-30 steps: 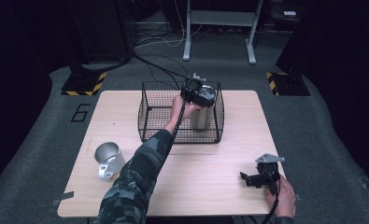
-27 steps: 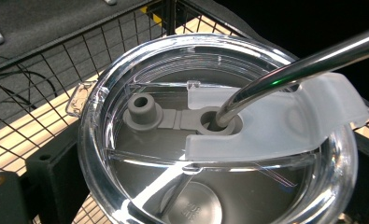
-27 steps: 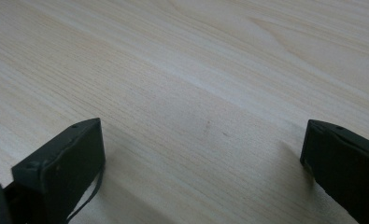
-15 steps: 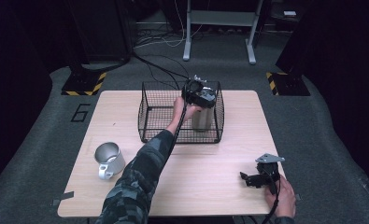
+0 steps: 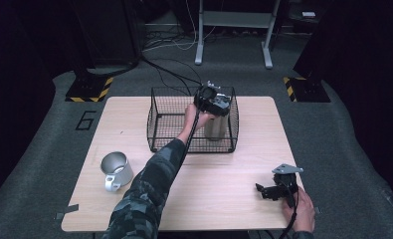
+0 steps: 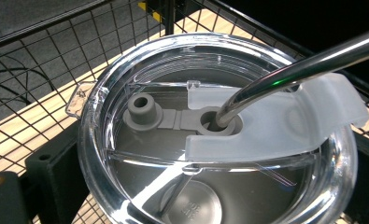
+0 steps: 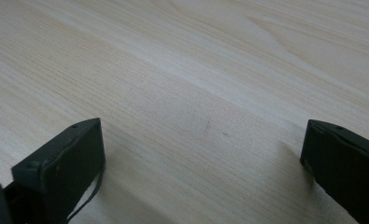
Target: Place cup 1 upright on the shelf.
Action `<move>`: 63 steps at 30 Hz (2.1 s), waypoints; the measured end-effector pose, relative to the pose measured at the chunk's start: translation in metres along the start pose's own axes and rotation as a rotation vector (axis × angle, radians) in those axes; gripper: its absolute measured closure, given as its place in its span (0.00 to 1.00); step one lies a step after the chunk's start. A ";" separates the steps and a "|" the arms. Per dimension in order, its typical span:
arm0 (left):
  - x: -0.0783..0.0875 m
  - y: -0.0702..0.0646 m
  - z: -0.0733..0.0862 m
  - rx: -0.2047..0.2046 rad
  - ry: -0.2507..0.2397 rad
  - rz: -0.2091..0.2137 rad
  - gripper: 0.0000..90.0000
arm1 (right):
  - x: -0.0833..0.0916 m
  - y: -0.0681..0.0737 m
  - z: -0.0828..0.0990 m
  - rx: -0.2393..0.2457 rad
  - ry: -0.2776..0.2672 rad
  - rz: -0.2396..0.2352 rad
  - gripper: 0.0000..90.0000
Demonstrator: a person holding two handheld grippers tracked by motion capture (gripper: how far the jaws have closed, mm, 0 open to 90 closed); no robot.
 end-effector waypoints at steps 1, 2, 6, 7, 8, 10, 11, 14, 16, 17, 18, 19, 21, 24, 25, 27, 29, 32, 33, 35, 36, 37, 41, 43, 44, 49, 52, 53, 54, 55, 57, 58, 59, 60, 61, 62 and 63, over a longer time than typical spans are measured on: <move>0.000 0.000 0.000 0.000 0.000 0.000 0.04 | 0.000 0.000 0.000 0.000 0.000 0.000 0.00; 0.000 -0.002 0.001 -0.016 0.007 -0.003 0.04 | 0.000 0.000 0.000 0.000 0.000 0.000 0.00; 0.002 -0.004 0.003 -0.031 0.025 -0.001 0.04 | 0.000 0.000 0.000 0.000 0.000 0.000 0.00; 0.002 -0.004 0.003 -0.031 0.025 -0.001 0.04 | 0.000 0.000 0.000 0.000 0.000 0.000 0.00; 0.003 -0.004 0.003 -0.037 0.032 0.002 0.04 | 0.000 0.000 0.000 -0.001 0.000 0.000 0.00; 0.003 -0.005 0.004 -0.044 0.037 -0.002 0.04 | 0.000 0.000 0.000 -0.001 0.001 0.000 0.00; 0.003 -0.005 0.004 -0.044 0.039 -0.004 0.04 | 0.000 0.000 0.000 -0.001 0.001 0.000 0.00; 0.004 -0.005 0.005 -0.042 0.041 -0.002 0.04 | 0.000 0.000 0.000 -0.002 0.002 0.000 0.00; 0.004 -0.005 0.005 -0.044 0.039 -0.004 0.04 | 0.000 0.000 0.000 -0.002 0.002 -0.001 0.00; 0.004 -0.005 0.005 -0.043 0.041 -0.004 0.04 | 0.000 0.000 0.000 -0.002 0.002 0.000 0.00; 0.004 -0.006 0.005 -0.045 0.042 -0.005 0.04 | 0.001 0.000 0.000 -0.001 0.007 -0.005 0.00; 0.005 -0.006 0.005 -0.045 0.044 -0.005 0.04 | 0.001 0.000 0.000 -0.001 0.007 -0.005 0.00; 0.005 -0.006 0.005 -0.043 0.044 -0.004 0.04 | 0.000 0.000 0.000 -0.001 0.006 -0.005 0.00; 0.005 -0.006 0.005 -0.035 0.039 -0.004 0.04 | 0.000 0.000 0.000 -0.001 0.006 -0.005 0.00; 0.005 -0.006 0.005 -0.032 0.039 -0.007 0.04 | 0.000 0.000 0.000 -0.001 0.006 -0.005 0.00; 0.006 -0.007 0.005 -0.031 0.033 0.001 0.03 | 0.000 0.000 0.000 0.001 0.005 -0.005 0.00; 0.009 -0.006 0.005 -0.032 0.032 -0.003 0.00 | 0.000 0.000 0.000 0.001 0.005 -0.004 0.00; 0.012 -0.005 0.004 -0.031 0.029 0.003 0.00 | 0.000 0.000 0.000 0.001 0.004 -0.004 0.00; 0.013 -0.006 0.004 -0.029 0.026 0.006 0.00 | 0.000 0.000 0.000 0.001 0.005 -0.004 0.00; 0.016 -0.007 0.004 -0.043 0.027 0.006 0.00 | 0.001 0.000 0.000 -0.001 0.007 -0.005 0.00; 0.016 -0.007 0.004 -0.043 0.027 0.006 0.00 | 0.001 0.000 0.000 -0.001 0.007 -0.005 0.00; 0.019 -0.009 0.004 -0.049 0.028 0.016 0.00 | 0.000 0.000 0.000 0.001 0.004 -0.004 0.00; 0.023 -0.010 0.002 -0.056 0.013 0.013 0.00 | 0.000 0.000 0.000 -0.001 0.005 -0.004 0.00; 0.027 -0.011 0.000 -0.058 0.002 0.010 0.00 | 0.000 0.000 0.000 -0.001 0.005 -0.004 0.00; 0.029 -0.012 0.000 -0.057 -0.001 0.011 0.00 | 0.000 0.000 0.000 -0.001 0.005 -0.005 0.00; 0.038 -0.014 -0.002 -0.054 -0.012 0.007 0.00 | 0.000 0.000 0.000 -0.001 0.005 -0.004 0.00; 0.047 -0.016 -0.002 -0.064 -0.018 -0.003 0.00 | 0.000 0.000 0.000 0.001 0.005 -0.004 0.00; 0.049 -0.016 -0.002 -0.069 -0.024 -0.009 0.00 | 0.000 0.000 0.000 -0.001 0.005 -0.004 0.00; 0.053 -0.017 -0.002 -0.078 -0.023 -0.007 0.00 | 0.000 0.000 0.000 -0.001 0.003 -0.002 0.00; 0.056 -0.019 -0.002 -0.080 -0.025 -0.008 0.00 | 0.000 0.000 0.000 -0.003 -0.002 0.001 0.00; 0.064 -0.022 -0.002 -0.080 -0.042 -0.013 0.00 | 0.000 0.000 0.000 -0.005 0.003 -0.001 0.00; 0.064 -0.022 -0.002 -0.080 -0.042 -0.013 0.00 | 0.000 0.000 0.000 -0.005 0.003 -0.001 0.00; 0.068 -0.022 -0.002 -0.090 -0.040 -0.016 0.00 | 0.000 0.001 0.000 -0.005 0.003 0.000 0.00; 0.071 -0.023 -0.001 -0.093 -0.038 -0.014 0.00 | 0.000 0.000 0.000 -0.005 0.004 0.000 0.00; 0.074 -0.024 -0.001 -0.095 -0.038 -0.014 0.00 | 0.000 0.001 0.000 -0.005 0.003 -0.001 0.00; 0.080 -0.026 0.001 -0.103 -0.038 -0.016 0.00 | 0.000 0.001 0.000 -0.006 0.003 0.000 0.00; 0.080 -0.026 0.001 -0.103 -0.038 -0.016 0.00 | 0.000 0.001 0.000 -0.006 0.003 0.000 0.00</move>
Point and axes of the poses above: each handheld gripper's, and its own axes: x roughly backward along the jaws, z roughly out of its underside, y roughly to its left, the point moved 7 cm from there along -x, roughly forward along the jaws, and after that the axes turned 9 degrees about z, right-handed, at the moved point
